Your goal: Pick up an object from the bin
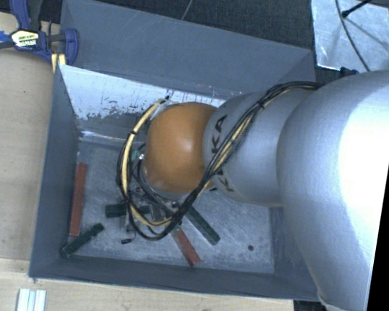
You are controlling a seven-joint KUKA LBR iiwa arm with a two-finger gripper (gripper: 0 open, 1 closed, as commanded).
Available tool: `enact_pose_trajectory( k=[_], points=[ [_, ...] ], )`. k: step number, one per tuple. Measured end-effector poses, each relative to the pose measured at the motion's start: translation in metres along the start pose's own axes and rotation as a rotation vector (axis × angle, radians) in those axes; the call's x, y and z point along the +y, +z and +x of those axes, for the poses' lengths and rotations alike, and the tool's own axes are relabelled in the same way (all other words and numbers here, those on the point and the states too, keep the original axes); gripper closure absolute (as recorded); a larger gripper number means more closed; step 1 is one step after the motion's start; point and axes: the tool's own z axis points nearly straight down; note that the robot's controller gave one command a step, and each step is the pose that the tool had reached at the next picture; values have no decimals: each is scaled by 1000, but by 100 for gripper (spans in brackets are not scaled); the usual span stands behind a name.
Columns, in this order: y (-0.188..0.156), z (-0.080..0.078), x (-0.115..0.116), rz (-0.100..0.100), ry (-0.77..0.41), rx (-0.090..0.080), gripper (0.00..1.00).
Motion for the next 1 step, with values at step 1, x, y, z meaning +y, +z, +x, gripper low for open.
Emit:
enact_pose_trajectory(
  k=[1],
  points=[
    [0, 0, 0, 0, 0, 0, 100]
  ],
)
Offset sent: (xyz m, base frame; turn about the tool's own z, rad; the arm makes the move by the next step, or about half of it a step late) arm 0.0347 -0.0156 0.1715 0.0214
